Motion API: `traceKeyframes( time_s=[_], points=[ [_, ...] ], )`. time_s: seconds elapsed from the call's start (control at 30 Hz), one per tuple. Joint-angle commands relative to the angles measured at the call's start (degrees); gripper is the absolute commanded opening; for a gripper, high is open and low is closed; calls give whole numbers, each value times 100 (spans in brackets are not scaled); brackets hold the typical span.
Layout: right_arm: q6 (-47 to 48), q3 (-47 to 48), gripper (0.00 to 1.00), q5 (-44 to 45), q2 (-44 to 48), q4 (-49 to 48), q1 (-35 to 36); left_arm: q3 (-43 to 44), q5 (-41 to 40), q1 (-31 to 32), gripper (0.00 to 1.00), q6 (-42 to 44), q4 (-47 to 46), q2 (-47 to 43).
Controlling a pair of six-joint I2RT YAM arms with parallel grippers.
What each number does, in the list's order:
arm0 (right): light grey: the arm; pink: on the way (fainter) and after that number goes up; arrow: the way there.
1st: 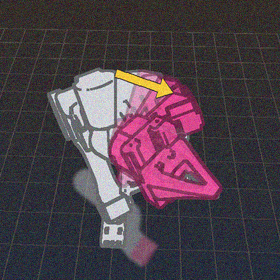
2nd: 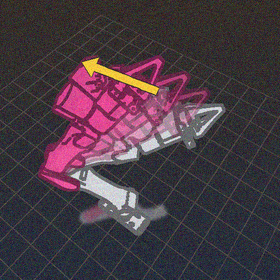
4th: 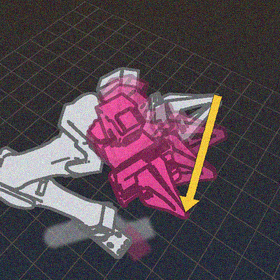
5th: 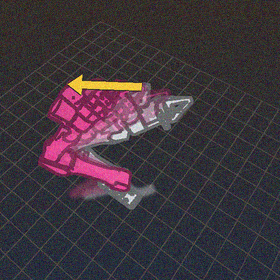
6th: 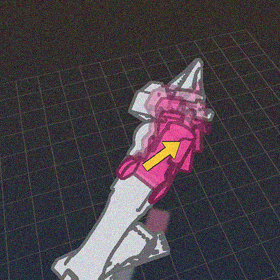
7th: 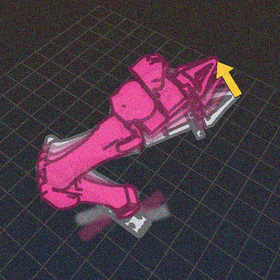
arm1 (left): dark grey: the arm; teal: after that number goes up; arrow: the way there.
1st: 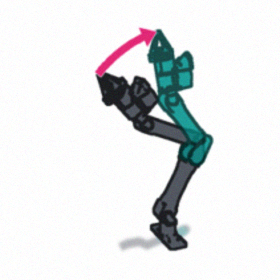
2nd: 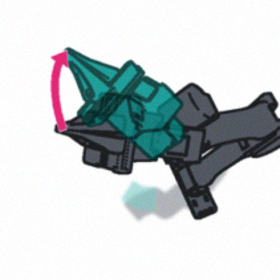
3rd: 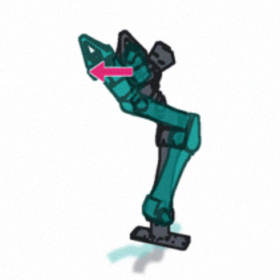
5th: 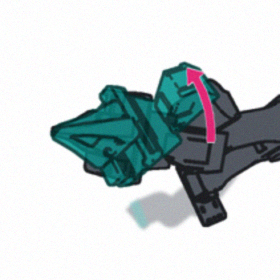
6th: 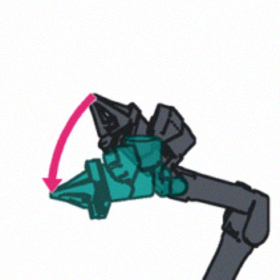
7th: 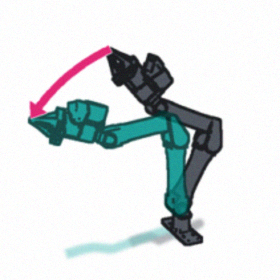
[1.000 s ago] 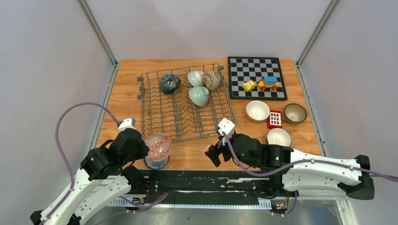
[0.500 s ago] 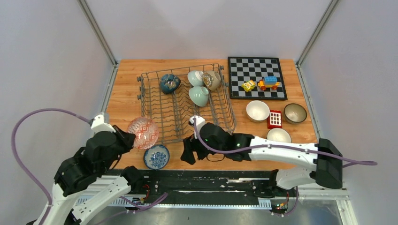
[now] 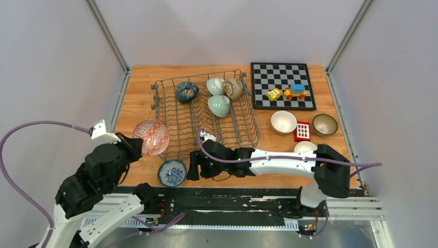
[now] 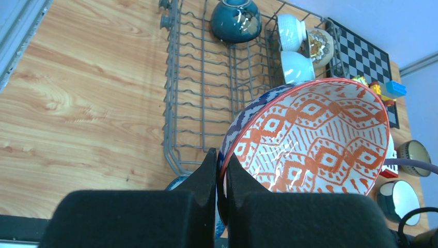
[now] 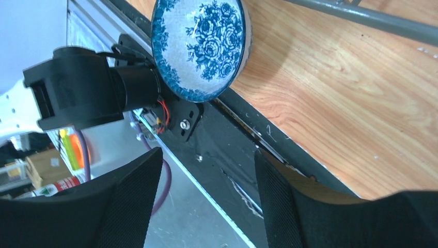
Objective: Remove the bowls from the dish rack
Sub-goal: Pick up the bowl from the center of the board.
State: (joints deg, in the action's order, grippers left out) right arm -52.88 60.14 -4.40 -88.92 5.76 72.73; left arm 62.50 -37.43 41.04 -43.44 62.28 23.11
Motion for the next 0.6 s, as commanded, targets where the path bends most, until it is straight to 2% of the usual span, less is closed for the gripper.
traceKeyframes(
  time_s=[0.0,0.2,0.57],
  points=[
    [-1140,-167,68,803,-250,-283,177,-181,-264,-26,0,-30,-415,-192],
    [-1423,228,58,991,-885,-379,180,-320,-222,-26,0,-68,-457,-221],
    [-1271,725,60,1227,-1484,-510,177,-325,-90,-25,0,37,-593,-184]
  ],
)
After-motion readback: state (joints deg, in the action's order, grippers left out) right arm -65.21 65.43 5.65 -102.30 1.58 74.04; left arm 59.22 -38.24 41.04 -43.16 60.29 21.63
